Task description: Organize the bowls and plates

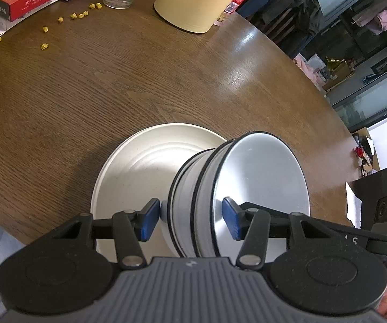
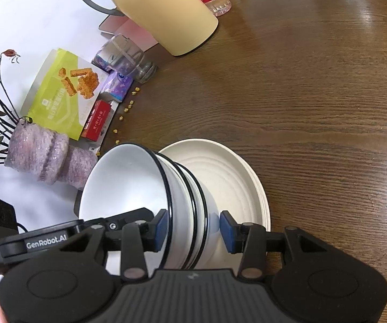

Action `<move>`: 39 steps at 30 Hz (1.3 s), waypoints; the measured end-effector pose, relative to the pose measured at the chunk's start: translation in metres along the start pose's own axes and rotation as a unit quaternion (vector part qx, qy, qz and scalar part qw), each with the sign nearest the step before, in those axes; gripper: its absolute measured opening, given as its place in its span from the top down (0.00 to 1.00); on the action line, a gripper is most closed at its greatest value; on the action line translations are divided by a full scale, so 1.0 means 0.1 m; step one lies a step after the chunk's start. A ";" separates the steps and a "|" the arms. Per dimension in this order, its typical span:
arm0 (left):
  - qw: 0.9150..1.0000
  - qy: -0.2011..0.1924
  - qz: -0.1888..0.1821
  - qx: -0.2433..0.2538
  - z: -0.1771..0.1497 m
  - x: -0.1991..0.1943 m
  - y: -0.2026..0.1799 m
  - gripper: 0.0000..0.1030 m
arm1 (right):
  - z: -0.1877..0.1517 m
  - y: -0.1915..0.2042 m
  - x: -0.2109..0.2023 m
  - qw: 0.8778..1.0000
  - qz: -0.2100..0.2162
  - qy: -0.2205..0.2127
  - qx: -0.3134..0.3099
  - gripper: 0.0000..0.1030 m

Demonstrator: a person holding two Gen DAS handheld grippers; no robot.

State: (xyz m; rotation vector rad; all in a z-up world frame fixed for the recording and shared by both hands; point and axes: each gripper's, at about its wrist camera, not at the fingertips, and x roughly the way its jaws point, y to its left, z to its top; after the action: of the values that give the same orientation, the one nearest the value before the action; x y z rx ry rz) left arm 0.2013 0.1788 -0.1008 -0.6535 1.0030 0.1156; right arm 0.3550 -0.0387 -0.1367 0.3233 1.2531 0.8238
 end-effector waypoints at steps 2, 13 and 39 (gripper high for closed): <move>1.000 0.001 0.000 0.000 0.00 0.01 -0.01 0.50 | 0.00 0.01 0.01 1.000 -0.002 0.000 0.000 0.60; 1.000 -0.020 0.009 0.021 0.01 -0.10 -0.10 0.35 | 0.01 0.11 -0.05 1.000 -0.008 -0.012 -0.019 0.37; 0.967 -0.188 0.045 0.164 -0.40 -0.86 -0.40 0.00 | -0.68 0.37 -0.84 0.974 -0.116 -0.186 -0.062 0.00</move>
State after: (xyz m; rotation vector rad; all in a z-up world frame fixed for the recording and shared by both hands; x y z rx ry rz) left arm 0.1397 0.1417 -0.0272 -0.2669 0.6637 0.1437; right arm 0.2715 -0.0872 -0.0754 0.2133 0.8656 0.6033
